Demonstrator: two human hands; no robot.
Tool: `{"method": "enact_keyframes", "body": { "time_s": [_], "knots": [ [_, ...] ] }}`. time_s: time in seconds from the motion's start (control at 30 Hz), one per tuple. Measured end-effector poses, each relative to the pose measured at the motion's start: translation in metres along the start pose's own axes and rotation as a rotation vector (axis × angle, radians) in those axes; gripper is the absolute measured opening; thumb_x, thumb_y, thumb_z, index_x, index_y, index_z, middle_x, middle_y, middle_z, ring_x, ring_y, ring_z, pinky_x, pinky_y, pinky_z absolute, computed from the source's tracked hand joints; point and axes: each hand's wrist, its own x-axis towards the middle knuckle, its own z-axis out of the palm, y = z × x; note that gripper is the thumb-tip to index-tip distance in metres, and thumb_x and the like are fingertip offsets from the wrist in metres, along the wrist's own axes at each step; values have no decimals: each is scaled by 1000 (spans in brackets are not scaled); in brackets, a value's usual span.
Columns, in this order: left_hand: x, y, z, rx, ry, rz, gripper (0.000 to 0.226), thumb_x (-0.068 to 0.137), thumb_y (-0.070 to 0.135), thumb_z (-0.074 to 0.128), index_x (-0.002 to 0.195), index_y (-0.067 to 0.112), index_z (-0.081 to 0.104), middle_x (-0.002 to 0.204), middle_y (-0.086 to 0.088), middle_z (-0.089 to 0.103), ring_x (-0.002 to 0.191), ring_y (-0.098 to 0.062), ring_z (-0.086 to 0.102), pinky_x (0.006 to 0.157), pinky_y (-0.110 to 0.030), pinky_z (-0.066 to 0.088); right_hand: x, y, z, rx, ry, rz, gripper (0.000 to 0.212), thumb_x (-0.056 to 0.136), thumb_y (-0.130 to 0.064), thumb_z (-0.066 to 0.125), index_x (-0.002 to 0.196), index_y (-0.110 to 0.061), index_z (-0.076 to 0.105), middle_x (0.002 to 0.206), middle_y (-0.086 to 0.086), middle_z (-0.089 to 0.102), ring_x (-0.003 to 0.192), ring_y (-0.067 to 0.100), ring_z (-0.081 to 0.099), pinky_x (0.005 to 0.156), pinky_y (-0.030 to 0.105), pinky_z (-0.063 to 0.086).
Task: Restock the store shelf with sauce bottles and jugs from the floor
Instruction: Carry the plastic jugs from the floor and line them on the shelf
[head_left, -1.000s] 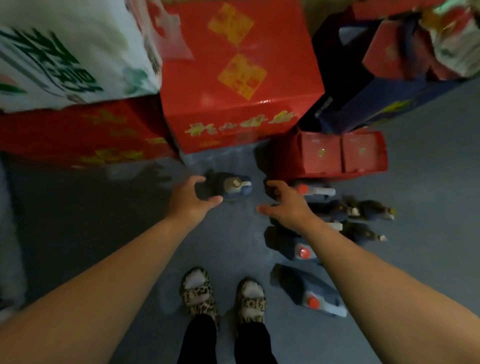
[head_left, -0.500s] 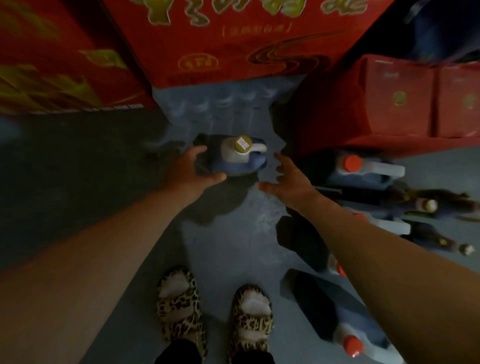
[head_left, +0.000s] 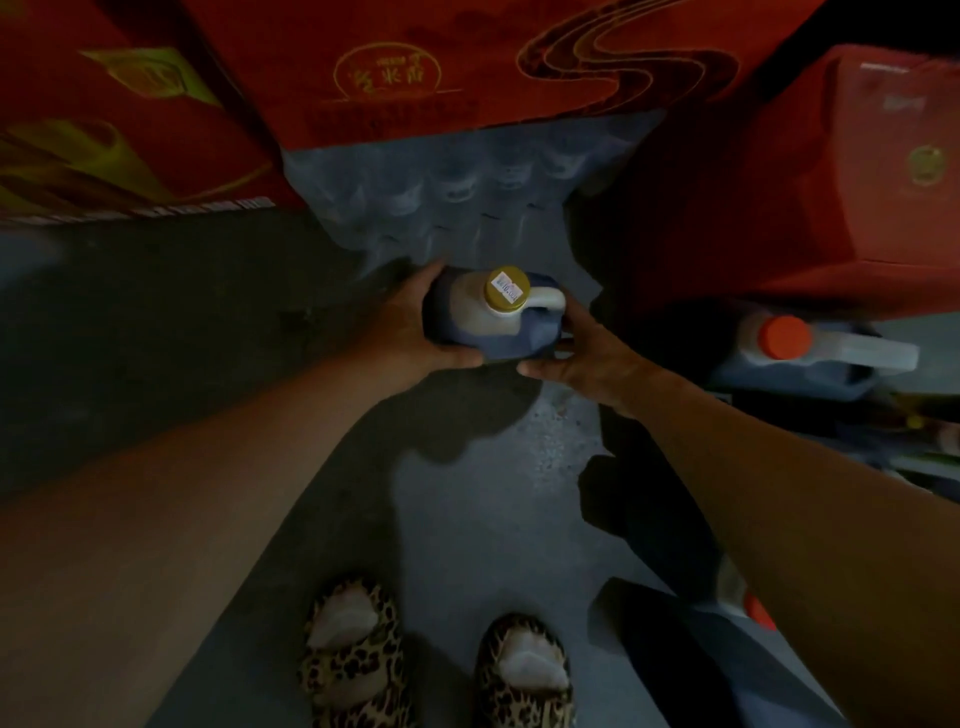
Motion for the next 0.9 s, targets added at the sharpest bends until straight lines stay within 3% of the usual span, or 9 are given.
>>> {"method": "enact_keyframes", "body": {
  "time_s": [0.07, 0.17, 0.3, 0.47, 0.6, 0.67, 0.73, 0.8, 0.9],
  "knots": [
    [4, -4, 2, -53, 0, 18, 110, 67, 18, 90, 155, 31, 24, 157, 6, 33, 144, -16, 32, 103, -23, 33, 2, 0, -2, -44, -5, -41, 92, 84, 11, 73, 158, -15, 24, 147, 2, 46, 103, -3, 54, 71, 3, 48],
    [6, -10, 6, -123, 27, 59, 103, 66, 11, 90, 151, 24, 34, 144, 13, 42, 132, -6, 38, 91, -5, 36, 4, 1, -2, -47, 11, -61, 87, 82, 11, 74, 155, -12, 32, 139, 2, 51, 97, -6, 59, 74, 5, 49],
    [3, -21, 9, -342, 76, 34, 79, 68, 11, 89, 133, 26, 47, 136, 10, 51, 127, -7, 47, 98, -24, 45, 4, -3, -3, 10, 10, -46, 89, 79, 13, 76, 154, -16, 36, 136, -5, 48, 117, 4, 47, 66, 3, 48],
    [-28, -36, 4, -456, 77, -54, 66, 77, 20, 83, 136, 24, 54, 119, 12, 63, 111, -7, 59, 81, -13, 48, -21, -5, 11, 29, -102, 40, 66, 84, 7, 74, 143, -12, 51, 122, -9, 62, 91, -15, 62, 68, 1, 47],
    [-72, -45, -2, -547, 7, -153, 58, 61, 43, 87, 111, 44, 58, 111, 22, 65, 108, -2, 62, 90, -24, 50, -50, 1, 37, 31, -166, 113, 63, 82, -1, 79, 141, -13, 57, 132, -1, 67, 116, 9, 65, 95, 21, 54],
    [-93, -45, -10, -557, 30, -179, 64, 57, 53, 84, 116, 42, 60, 116, 15, 67, 110, -6, 62, 93, -28, 49, -65, -3, 49, 67, -168, 149, 60, 82, -5, 80, 137, -14, 60, 129, 0, 70, 113, 10, 67, 89, 20, 56],
    [-116, -39, -20, -586, 83, -241, 61, 71, 46, 83, 127, 29, 61, 120, 6, 68, 110, -12, 64, 92, -29, 50, -83, -16, 62, 70, -151, 168, 51, 81, -11, 81, 129, -19, 65, 123, 0, 73, 106, 7, 69, 81, 16, 57],
    [-141, -33, -33, -618, 128, -305, 43, 81, 40, 76, 120, 25, 66, 112, 3, 72, 105, -16, 67, 87, -29, 52, -102, -37, 73, 25, -150, 173, 42, 79, -22, 84, 118, -27, 70, 112, -6, 76, 102, 5, 71, 80, 16, 56],
    [-178, -22, -54, -671, 187, -351, 31, 84, 38, 73, 112, 25, 67, 103, 4, 73, 96, -12, 69, 75, -22, 50, -129, -79, 87, -34, -193, 169, 32, 83, -26, 82, 112, -32, 69, 97, -19, 74, 82, -11, 69, 62, 4, 49]
  ]
}}
